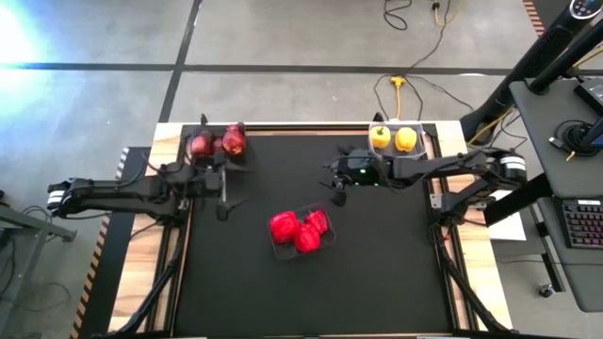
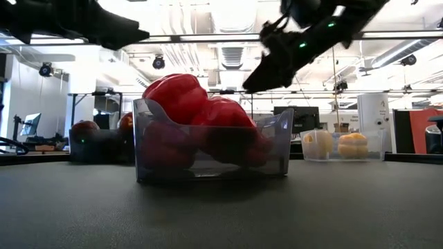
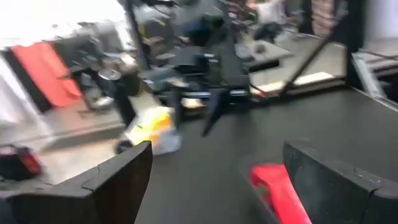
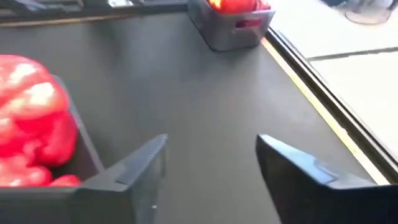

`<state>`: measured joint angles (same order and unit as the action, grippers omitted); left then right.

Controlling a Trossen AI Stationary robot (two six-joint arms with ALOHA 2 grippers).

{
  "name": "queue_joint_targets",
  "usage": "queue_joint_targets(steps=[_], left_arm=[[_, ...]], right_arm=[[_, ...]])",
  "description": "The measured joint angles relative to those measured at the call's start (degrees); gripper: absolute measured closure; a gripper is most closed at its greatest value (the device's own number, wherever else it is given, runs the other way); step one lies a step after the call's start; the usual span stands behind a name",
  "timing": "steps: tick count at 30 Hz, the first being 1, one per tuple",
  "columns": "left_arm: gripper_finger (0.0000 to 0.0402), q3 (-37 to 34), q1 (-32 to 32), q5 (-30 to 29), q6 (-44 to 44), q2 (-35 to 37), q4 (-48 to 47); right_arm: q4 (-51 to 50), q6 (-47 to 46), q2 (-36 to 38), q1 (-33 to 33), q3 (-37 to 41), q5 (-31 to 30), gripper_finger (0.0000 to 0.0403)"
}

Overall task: Sort produce into baskets
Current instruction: Return to Home Position

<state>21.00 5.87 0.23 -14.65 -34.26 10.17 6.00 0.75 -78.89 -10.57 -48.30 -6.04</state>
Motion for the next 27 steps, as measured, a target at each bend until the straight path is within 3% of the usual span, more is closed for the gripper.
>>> queue_joint_targets(steps=[5, 12, 13, 17, 19, 22, 27], left_arm=[[0.0061, -0.3, 0.0, -8.1, 1.8, 3.3, -0.9], [0.0060, -4.4, 0.0, -1.4, 6.5, 3.8, -3.3], [0.0060, -4.9, 0.1, -3.5, 6.8, 3.8, -3.2], [0.0060, -5.4, 0.4, -21.1, 10.2, 3.5, -3.0], [0.0060, -5.3, 0.4, -25.3, 14.7, 3.5, -3.6], [0.0060, -5.7, 0.3, -21.6, 13.4, 3.6, -2.6], [0.0060, -6.8, 0.3, -4.3, 12.3, 4.3, 0.9]], right_arm=[[4.7, -1.2, 7.7, 1.5, 7.6, 0.1, 0.0250], [12.9, -1.8, 19.8, 1.5, 18.6, 0.4, 0.0347], [13.5, -1.3, 21.4, 1.5, 19.8, 0.5, 0.0357], [13.7, 0.4, 26.8, 1.4, 23.1, 0.0, 0.0380], [12.6, 2.3, 28.5, 1.3, 24.0, -1.2, 0.0386], [8.8, 2.5, 31.4, 1.3, 24.2, -1.9, 0.0391], [7.9, 1.8, 38.4, 3.3, 26.6, -1.0, 0.0392]])
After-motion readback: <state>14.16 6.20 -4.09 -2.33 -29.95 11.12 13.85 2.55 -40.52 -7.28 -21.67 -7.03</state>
